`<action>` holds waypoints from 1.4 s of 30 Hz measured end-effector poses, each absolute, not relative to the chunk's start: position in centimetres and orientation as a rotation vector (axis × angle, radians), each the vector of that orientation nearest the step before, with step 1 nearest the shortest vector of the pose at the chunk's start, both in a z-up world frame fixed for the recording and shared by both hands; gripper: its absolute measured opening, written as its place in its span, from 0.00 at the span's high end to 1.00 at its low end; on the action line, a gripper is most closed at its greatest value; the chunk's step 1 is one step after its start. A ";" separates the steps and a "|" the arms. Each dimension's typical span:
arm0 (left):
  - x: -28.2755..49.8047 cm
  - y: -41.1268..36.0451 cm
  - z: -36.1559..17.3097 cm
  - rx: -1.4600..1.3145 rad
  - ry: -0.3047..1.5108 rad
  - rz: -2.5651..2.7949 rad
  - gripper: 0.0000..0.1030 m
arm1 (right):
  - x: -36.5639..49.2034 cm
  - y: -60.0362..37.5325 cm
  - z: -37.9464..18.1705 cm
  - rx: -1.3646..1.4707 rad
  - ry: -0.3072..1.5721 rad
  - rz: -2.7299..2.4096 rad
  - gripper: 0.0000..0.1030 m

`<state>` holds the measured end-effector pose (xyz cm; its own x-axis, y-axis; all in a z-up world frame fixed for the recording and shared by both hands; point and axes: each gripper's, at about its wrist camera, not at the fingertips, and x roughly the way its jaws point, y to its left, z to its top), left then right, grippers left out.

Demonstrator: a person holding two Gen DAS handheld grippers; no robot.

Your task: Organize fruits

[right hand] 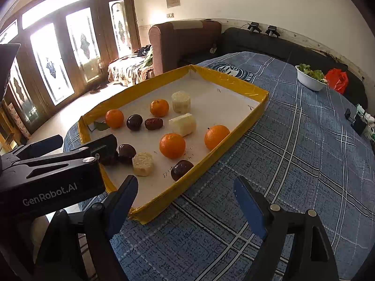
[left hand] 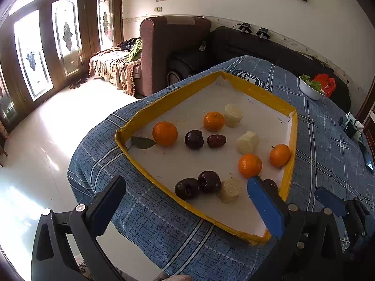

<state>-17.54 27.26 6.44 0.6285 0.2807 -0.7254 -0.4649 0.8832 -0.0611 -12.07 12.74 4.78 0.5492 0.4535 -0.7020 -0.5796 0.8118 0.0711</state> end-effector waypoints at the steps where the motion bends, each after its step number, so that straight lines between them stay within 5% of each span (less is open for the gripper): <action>1: -17.5 27.3 6.4 -0.254 0.784 0.432 0.00 | -12.0 12.8 4.8 -0.177 0.777 0.615 0.15; 42: -17.4 27.3 5.5 -0.278 0.811 0.412 0.00 | -12.3 13.2 4.4 -0.179 0.787 0.618 0.14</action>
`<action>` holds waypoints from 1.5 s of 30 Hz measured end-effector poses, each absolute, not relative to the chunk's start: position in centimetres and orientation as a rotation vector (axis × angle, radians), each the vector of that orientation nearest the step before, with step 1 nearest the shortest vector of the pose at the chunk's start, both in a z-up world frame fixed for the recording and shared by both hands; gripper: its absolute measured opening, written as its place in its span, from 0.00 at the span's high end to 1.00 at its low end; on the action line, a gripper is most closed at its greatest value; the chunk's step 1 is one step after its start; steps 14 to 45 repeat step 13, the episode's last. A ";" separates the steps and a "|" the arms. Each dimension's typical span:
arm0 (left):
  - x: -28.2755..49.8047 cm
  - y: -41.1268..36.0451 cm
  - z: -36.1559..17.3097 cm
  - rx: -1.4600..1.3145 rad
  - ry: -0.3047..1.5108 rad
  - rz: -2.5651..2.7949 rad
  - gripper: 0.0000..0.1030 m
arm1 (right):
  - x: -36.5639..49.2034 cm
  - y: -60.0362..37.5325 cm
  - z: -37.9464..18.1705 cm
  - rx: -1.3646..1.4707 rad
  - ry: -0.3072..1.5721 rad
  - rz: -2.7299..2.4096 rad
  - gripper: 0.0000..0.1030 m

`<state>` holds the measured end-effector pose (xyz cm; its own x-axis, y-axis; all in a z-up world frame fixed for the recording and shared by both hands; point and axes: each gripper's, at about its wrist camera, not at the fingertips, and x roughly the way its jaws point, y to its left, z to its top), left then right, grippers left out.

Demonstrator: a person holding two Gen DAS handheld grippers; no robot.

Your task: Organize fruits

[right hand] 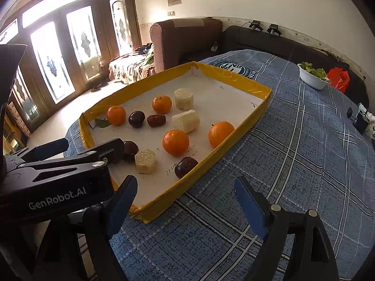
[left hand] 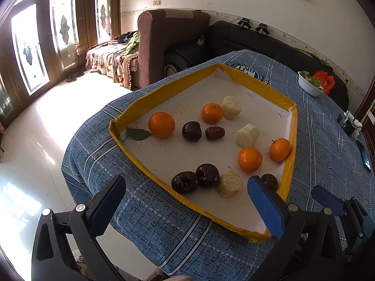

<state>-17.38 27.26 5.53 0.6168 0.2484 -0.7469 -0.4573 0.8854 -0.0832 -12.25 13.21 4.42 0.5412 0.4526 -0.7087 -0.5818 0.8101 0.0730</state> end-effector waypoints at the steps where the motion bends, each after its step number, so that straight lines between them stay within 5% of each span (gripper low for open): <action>1: -17.4 27.2 5.5 -0.279 0.811 0.411 0.00 | -12.3 13.2 4.3 -0.180 0.788 0.619 0.14; 10: -18.9 27.6 7.6 -0.247 0.687 0.454 0.00 | -12.4 13.4 4.4 -0.176 0.787 0.632 0.14; 45: -19.2 27.3 8.2 -0.235 0.687 0.451 0.00 | -12.1 12.7 4.7 -0.139 0.796 0.627 0.14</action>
